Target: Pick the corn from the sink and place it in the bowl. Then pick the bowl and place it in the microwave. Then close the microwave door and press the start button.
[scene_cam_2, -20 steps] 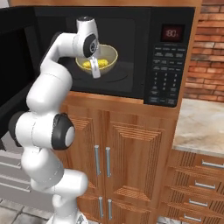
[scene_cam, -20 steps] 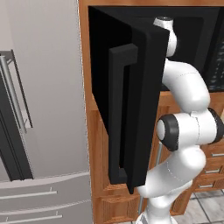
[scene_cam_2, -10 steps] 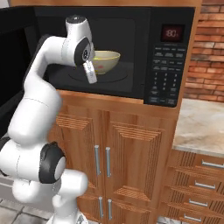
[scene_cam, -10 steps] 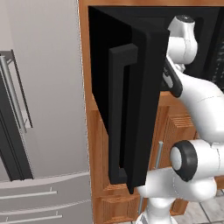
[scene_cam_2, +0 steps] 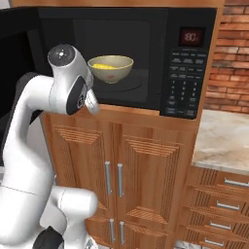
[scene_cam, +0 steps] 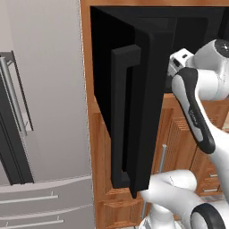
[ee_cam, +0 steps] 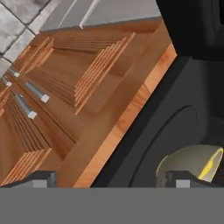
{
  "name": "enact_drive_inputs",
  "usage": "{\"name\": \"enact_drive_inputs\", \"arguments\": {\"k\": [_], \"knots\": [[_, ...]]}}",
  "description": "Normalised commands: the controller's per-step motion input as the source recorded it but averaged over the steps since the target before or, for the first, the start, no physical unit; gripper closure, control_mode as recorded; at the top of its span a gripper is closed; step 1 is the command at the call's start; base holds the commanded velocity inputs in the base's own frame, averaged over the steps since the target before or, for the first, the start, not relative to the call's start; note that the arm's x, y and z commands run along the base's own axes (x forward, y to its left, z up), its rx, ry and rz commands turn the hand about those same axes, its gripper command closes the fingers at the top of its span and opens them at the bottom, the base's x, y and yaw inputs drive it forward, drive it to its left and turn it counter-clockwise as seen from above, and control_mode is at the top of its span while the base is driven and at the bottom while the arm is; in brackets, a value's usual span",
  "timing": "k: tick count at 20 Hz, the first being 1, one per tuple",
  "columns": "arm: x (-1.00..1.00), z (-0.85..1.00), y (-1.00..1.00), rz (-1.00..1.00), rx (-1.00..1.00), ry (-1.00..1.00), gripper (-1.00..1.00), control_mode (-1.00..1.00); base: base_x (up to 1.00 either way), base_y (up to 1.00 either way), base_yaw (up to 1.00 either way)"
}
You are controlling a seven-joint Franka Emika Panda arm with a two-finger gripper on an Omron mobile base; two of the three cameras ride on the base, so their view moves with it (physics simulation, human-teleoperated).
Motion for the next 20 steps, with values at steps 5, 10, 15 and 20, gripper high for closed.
{"name": "enact_drive_inputs", "arguments": {"k": [5, 10, 15, 20], "knots": [[-1.0, 0.63, -0.01, 0.08, 0.0, -0.18, -1.0, -1.0, 0.0, 0.0, 0.0], [-1.0, 0.66, 0.0, 0.16, 0.0, -0.05, -1.0, -1.0, 0.0, 0.0, 0.0], [-1.0, 0.53, 0.0, 0.1, 0.0, -0.13, -1.0, -1.0, 0.0, 0.0, 0.0], [-1.0, 0.45, 0.04, 0.07, -0.01, -0.1, -1.0, -1.0, 0.0, 0.0, 0.0]]}}
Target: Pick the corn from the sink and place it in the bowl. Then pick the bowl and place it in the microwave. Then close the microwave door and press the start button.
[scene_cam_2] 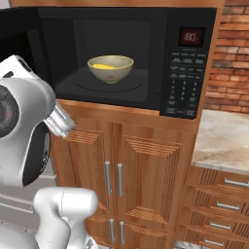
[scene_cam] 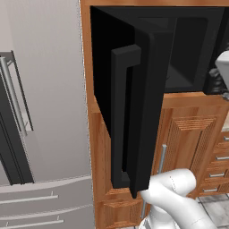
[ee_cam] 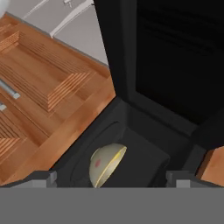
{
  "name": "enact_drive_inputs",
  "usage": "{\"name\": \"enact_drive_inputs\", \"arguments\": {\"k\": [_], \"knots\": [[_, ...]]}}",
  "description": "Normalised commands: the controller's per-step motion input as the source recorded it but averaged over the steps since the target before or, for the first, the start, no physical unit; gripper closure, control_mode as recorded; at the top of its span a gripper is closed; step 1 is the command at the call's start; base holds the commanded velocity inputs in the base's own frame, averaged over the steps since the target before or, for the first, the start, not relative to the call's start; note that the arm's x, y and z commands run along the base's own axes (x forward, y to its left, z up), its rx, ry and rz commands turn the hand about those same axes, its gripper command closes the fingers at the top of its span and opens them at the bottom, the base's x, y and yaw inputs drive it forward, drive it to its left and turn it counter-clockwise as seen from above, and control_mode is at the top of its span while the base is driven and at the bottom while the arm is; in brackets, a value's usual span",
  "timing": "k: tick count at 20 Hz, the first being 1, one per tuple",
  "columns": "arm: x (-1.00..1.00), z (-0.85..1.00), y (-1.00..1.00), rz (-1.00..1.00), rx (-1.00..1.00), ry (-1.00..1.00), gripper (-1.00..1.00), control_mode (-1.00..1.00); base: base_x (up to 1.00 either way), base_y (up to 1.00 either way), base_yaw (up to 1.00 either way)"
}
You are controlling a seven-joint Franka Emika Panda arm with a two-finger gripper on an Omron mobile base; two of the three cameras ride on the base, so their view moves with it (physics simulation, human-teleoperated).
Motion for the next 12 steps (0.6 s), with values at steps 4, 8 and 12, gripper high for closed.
{"name": "enact_drive_inputs", "arguments": {"k": [4, 8, 12], "knots": [[-1.0, 0.13, 0.42, 0.02, -0.07, -0.01, -1.0, -1.0, 0.0, 0.0, 0.0], [-0.94, 0.01, 0.46, 0.0, 0.0, 0.04, -1.0, -1.0, 0.0, 0.0, 0.0], [-0.67, 0.04, 0.09, 0.0, 0.03, 0.22, -1.0, -1.0, 0.0, 0.0, 0.0]]}}
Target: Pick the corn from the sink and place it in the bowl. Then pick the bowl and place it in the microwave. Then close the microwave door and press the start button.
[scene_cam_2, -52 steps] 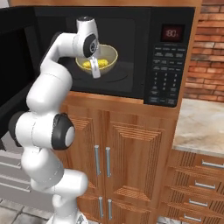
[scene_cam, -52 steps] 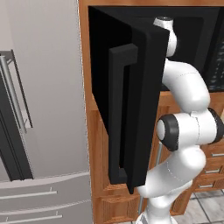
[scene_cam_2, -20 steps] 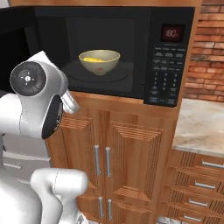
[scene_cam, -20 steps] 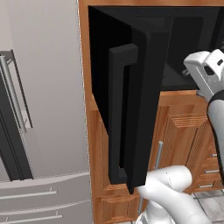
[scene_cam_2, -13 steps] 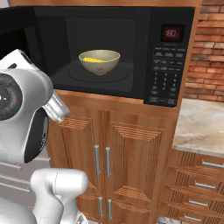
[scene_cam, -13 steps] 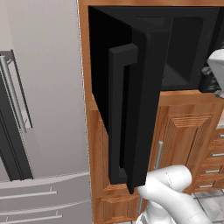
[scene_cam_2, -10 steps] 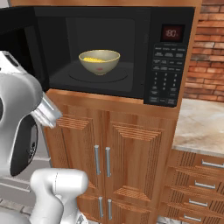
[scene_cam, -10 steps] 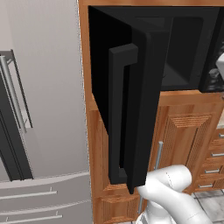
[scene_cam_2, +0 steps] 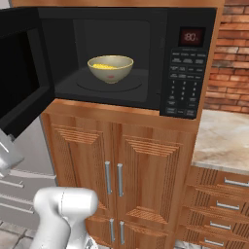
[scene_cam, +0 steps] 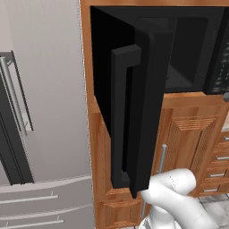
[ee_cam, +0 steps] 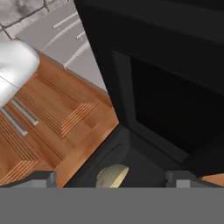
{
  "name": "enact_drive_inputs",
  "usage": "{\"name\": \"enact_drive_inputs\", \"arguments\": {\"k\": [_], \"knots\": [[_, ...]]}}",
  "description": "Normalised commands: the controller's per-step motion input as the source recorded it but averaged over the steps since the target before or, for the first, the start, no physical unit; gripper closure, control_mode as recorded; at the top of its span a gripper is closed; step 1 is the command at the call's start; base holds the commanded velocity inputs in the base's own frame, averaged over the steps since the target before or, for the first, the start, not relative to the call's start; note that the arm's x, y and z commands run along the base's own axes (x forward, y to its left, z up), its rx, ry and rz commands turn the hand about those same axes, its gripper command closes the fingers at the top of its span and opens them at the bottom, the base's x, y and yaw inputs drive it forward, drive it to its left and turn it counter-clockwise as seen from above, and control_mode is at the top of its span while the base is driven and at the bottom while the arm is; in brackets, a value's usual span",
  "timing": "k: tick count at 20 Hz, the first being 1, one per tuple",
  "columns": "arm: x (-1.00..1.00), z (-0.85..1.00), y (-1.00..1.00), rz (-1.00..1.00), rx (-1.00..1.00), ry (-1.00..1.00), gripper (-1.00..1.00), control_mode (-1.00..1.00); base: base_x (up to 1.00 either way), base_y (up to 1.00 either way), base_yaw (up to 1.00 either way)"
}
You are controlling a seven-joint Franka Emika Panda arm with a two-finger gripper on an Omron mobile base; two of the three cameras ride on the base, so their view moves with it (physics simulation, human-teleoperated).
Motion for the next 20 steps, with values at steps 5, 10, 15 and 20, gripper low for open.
{"name": "enact_drive_inputs", "arguments": {"k": [5, 10, 15, 20], "knots": [[-0.72, 0.03, 0.08, -0.03, 0.08, 0.14, -1.0, -1.0, 0.0, 0.0, 0.0], [-0.96, 0.0, 0.34, -0.05, 0.07, 0.02, -1.0, -1.0, 0.0, 0.0, 0.0], [-0.86, 0.0, 0.45, -0.05, 0.03, 0.01, -1.0, -1.0, 0.0, 0.0, 0.0], [-0.34, 0.0, 0.71, -0.09, 0.0, 0.04, -1.0, -1.0, 0.0, 0.0, 0.0]]}}
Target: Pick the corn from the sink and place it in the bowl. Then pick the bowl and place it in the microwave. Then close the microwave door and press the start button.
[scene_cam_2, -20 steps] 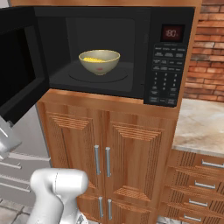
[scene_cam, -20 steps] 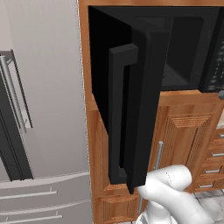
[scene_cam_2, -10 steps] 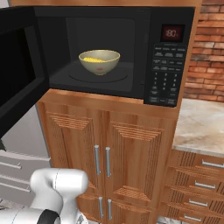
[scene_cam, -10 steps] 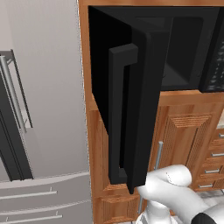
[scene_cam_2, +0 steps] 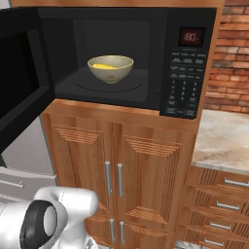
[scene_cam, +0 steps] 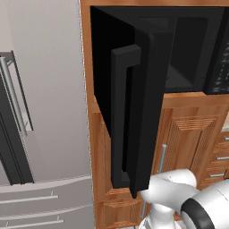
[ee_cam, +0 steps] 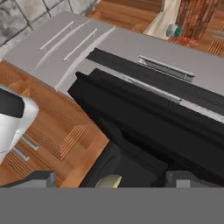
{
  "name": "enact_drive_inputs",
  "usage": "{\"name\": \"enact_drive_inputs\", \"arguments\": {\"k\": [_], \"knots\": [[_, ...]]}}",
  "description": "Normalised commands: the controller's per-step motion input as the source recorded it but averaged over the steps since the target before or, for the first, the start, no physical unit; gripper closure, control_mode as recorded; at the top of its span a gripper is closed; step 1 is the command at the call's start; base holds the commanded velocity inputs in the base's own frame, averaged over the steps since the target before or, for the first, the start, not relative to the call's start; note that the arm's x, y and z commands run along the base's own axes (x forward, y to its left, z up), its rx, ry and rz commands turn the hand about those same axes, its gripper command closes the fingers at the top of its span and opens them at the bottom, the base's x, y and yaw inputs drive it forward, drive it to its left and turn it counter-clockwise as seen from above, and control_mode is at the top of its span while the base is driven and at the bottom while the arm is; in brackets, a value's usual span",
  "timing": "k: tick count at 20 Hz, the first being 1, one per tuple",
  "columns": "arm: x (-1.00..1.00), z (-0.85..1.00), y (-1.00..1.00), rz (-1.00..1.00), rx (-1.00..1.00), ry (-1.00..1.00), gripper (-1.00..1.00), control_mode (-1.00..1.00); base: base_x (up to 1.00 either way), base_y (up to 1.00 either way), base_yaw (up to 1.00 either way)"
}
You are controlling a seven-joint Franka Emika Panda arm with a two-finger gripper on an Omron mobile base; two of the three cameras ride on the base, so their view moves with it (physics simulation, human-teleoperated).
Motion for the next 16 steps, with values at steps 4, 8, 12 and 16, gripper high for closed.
{"name": "enact_drive_inputs", "arguments": {"k": [4, 8, 12, 16], "knots": [[0.0, 0.0, 0.98, -0.14, 0.0, 0.08, -1.0, -1.0, 0.0, 0.0, 0.0], [0.0, 0.0, 1.0, -0.17, -0.01, 0.08, -1.0, -1.0, 0.0, 0.0, 0.0], [0.31, 0.0, 1.0, -0.23, -0.03, 0.08, -1.0, -1.0, 0.0, 0.0, 0.0], [0.67, -0.17, 1.0, -0.25, 0.0, 0.02, -1.0, -1.0, 0.0, 0.0, 0.0]]}}
